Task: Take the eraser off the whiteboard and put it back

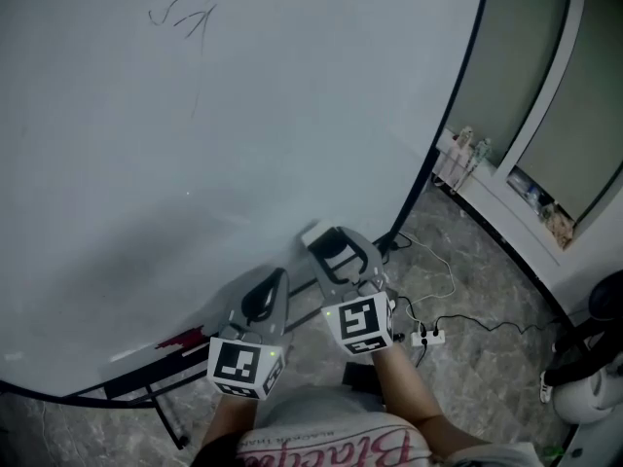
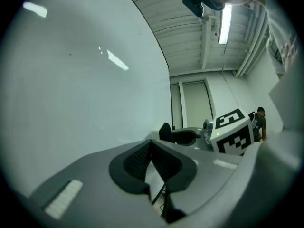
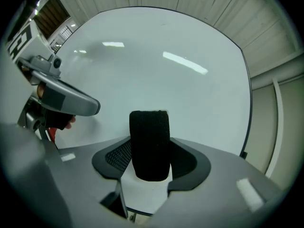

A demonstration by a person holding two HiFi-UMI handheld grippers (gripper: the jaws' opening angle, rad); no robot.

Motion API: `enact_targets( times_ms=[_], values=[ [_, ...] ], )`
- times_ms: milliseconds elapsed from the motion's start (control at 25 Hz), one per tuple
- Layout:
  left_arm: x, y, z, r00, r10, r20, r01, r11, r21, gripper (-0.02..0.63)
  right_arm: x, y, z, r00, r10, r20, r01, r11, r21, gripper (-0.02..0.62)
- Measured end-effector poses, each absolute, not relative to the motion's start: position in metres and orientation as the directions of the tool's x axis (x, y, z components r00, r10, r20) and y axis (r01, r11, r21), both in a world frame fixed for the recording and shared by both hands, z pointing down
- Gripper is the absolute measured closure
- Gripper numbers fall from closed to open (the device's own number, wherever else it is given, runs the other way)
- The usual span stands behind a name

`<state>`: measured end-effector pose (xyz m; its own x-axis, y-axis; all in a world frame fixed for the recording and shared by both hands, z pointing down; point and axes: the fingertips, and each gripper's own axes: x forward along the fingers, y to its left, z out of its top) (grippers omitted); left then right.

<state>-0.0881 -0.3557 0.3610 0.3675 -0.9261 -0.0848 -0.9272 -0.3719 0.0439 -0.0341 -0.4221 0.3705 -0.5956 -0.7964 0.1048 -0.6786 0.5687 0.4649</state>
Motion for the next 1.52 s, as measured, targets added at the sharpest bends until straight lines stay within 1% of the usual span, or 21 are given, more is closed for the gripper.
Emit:
enact_targets(
  times_ms=[200, 560, 600, 680, 760, 880, 1000, 1040, 1240, 1360, 1520],
  values=[
    [-0.091, -0.365, 0.361, 0.368, -0.926, -0.083, -0.927, -0.372, 0.041, 0.607, -0.046, -0.429, 0.374, -0.610, -0.785, 0.107, -0.634, 0.564, 0.529, 0.360],
    [-0.092, -0.372, 0.363, 0.377, -0.923, -0.076, -0.923, -0.381, 0.056, 0.607, -0.049, -0.428, 0.372, -0.602, -0.791, 0.109, -0.630, 0.555, 0.543, 0.347],
    [-0.091, -0.371, 0.363, 0.380, -0.922, -0.074, -0.922, -0.384, 0.057, 0.607, -0.050, -0.427, 0.372, -0.602, -0.791, 0.112, -0.631, 0.557, 0.540, 0.320],
    [-0.091, -0.370, 0.364, 0.386, -0.920, -0.070, -0.919, -0.390, 0.059, 0.607, -0.050, -0.424, 0.373, -0.602, -0.790, 0.111, -0.637, 0.560, 0.530, 0.288],
    [-0.091, -0.367, 0.364, 0.394, -0.917, -0.067, -0.915, -0.398, 0.066, 0.607, -0.048, -0.419, 0.373, -0.600, -0.794, 0.103, -0.648, 0.557, 0.519, 0.270],
    [-0.089, -0.361, 0.366, 0.407, -0.911, -0.063, -0.908, -0.411, 0.078, 0.607, -0.042, -0.410, 0.371, -0.596, -0.797, 0.100, -0.672, 0.563, 0.481, 0.268],
    [-0.085, -0.355, 0.369, 0.424, -0.904, -0.056, -0.900, -0.427, 0.081, 0.607, -0.032, -0.399, 0.369, -0.591, -0.800, 0.104, -0.712, 0.578, 0.398, 0.268],
    [-0.084, -0.353, 0.370, 0.431, -0.901, -0.054, -0.897, -0.434, 0.083, 0.607, -0.026, -0.395, 0.368, -0.587, -0.803, 0.104, -0.729, 0.580, 0.363, 0.291],
    [-0.074, -0.339, 0.375, 0.465, -0.884, -0.040, -0.880, -0.467, 0.086, 0.607, -0.006, -0.371, 0.366, -0.556, -0.827, 0.084, -0.810, 0.562, 0.168, 0.592],
    [-0.070, -0.332, 0.378, 0.480, -0.877, -0.030, -0.872, -0.480, 0.091, 0.607, -0.001, -0.359, 0.374, -0.532, -0.839, 0.113, -0.832, 0.543, 0.110, 0.594],
    [-0.066, -0.321, 0.381, 0.494, -0.869, -0.024, -0.865, -0.493, 0.095, 0.607, -0.008, -0.335, 0.383, -0.563, -0.813, 0.149, -0.811, 0.578, 0.092, 0.595]
  ],
)
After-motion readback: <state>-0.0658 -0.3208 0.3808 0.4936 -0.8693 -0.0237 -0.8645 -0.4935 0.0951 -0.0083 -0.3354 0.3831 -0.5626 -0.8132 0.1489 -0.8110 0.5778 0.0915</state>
